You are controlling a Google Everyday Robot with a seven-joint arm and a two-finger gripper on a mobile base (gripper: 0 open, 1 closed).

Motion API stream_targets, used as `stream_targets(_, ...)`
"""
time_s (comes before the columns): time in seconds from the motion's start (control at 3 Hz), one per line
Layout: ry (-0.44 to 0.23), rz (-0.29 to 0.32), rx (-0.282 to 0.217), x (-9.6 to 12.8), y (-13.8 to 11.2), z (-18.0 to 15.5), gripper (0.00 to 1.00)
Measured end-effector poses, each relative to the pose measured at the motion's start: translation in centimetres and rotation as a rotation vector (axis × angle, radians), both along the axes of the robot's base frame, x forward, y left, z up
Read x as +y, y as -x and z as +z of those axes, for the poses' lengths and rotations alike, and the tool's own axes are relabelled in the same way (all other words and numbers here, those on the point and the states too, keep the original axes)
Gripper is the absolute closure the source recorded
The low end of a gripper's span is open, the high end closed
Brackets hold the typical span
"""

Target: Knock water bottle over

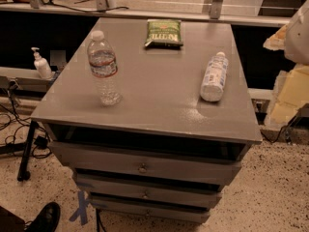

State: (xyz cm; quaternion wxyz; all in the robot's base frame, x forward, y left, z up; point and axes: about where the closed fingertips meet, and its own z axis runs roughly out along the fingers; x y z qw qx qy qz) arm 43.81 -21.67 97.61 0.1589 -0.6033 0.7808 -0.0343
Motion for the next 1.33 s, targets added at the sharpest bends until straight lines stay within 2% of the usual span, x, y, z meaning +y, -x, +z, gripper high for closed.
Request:
stream_targets(0.33, 0.0, 0.0, 0.0, 0.0, 0.0, 0.0, 0.0)
stream_targets(0.67, -0.052, 0.022, 0.0, 0.7, 0.1, -0.1, 0.0)
stream_targets(1.0, -0.178, 0.046, -0.013, 4.2, 1.1, -0.7, 0.0)
stream_targets(1.33, -0.358, 0.06, -0.041, 9.1, 1.6, -1.6, 0.0)
